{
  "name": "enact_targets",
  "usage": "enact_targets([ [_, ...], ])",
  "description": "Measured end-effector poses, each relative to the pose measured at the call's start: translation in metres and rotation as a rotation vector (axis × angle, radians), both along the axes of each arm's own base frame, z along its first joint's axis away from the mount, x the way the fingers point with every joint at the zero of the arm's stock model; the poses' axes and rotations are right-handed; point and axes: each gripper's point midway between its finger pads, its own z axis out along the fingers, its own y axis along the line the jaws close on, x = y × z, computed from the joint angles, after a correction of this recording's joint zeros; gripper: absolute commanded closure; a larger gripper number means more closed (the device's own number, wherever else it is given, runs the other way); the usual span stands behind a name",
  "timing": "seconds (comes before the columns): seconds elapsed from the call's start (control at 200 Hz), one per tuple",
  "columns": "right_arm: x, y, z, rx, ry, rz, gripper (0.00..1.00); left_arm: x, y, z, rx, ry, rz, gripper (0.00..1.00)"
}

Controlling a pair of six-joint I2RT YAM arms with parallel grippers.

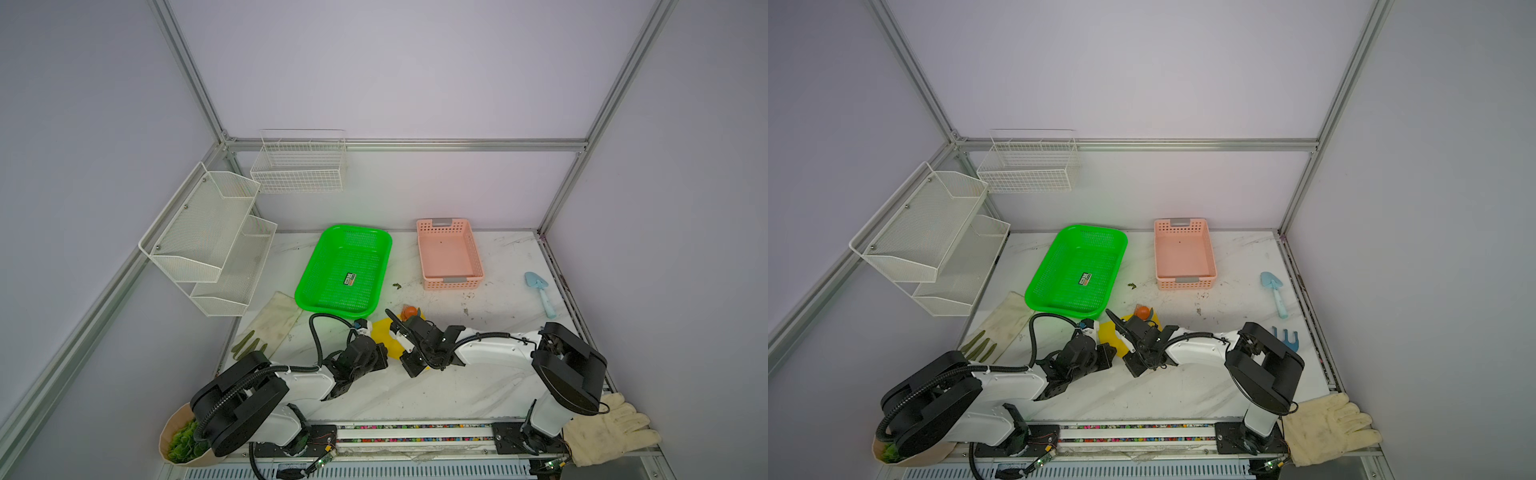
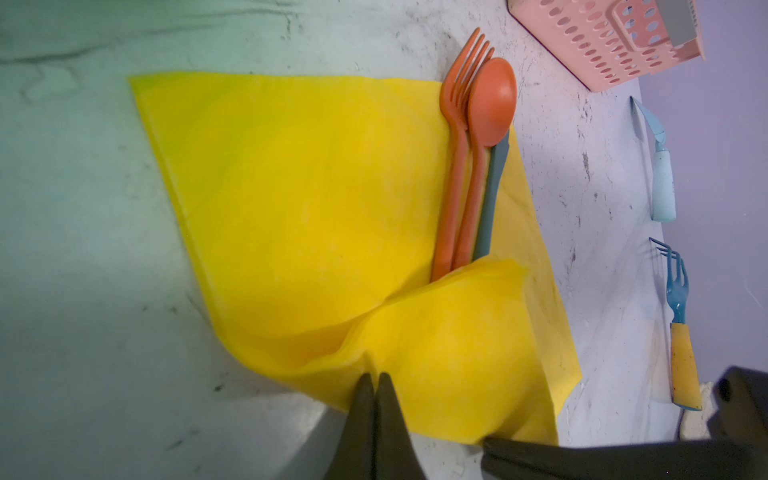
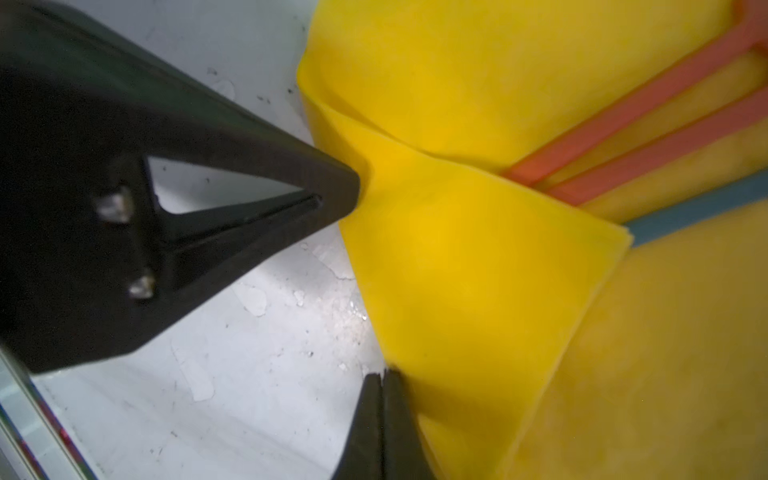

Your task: Place the utensils on the paper napkin and roll it up

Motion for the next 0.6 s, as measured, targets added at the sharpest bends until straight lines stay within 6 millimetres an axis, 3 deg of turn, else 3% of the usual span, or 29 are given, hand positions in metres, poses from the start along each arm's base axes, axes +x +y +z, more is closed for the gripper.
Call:
enact_targets([
  [0.415,0.004,0.003,0.01,0.023,-0.023,-0.004,1.0,0.0,0.0,0.0,0.0,0.0,0.0,1.0],
  [0.6,0.004,0.003,0.005,0.018,-0.024,-0.006,1.0,0.0,0.0,0.0,0.0,0.0,0.0,1.0],
])
